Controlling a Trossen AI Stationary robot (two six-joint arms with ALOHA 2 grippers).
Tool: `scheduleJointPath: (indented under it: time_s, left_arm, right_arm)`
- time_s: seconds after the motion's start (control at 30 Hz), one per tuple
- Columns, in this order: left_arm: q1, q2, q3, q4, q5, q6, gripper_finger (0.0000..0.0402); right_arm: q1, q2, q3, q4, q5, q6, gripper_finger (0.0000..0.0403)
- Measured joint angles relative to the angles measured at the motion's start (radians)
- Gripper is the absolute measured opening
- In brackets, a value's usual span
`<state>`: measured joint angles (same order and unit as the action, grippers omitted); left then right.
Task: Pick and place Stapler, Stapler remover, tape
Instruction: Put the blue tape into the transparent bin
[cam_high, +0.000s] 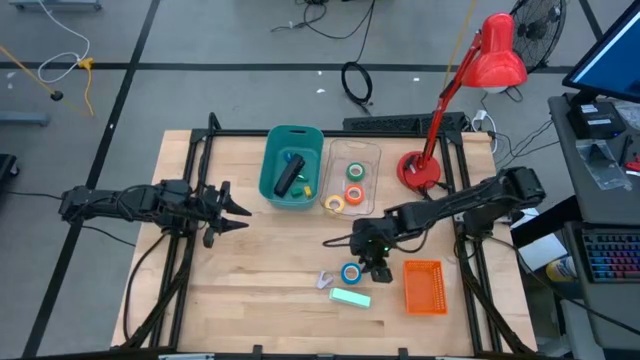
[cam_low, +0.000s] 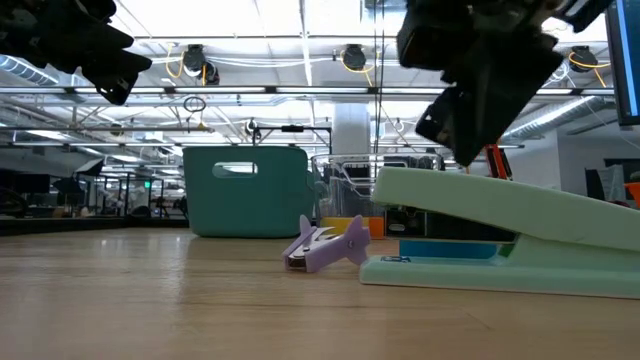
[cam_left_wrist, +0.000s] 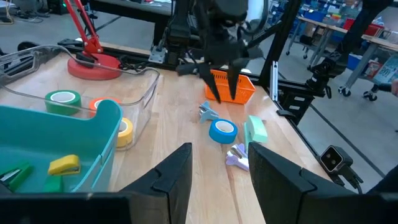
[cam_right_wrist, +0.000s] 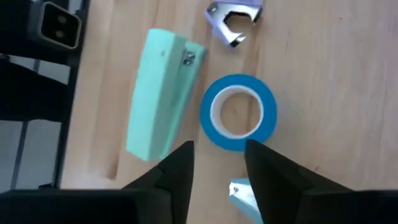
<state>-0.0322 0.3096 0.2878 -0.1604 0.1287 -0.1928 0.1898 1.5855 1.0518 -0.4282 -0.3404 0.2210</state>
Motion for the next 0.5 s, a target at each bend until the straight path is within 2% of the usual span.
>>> scheduleJointPath:
  time_s: [0.5]
  left_arm:
    - [0.0,0.0,0.0,-0.003,0.0,0.006,0.0157]
  right_arm:
    - [-0.041,0.199,0.135,-0.062,0.023,-0.028,0.0152]
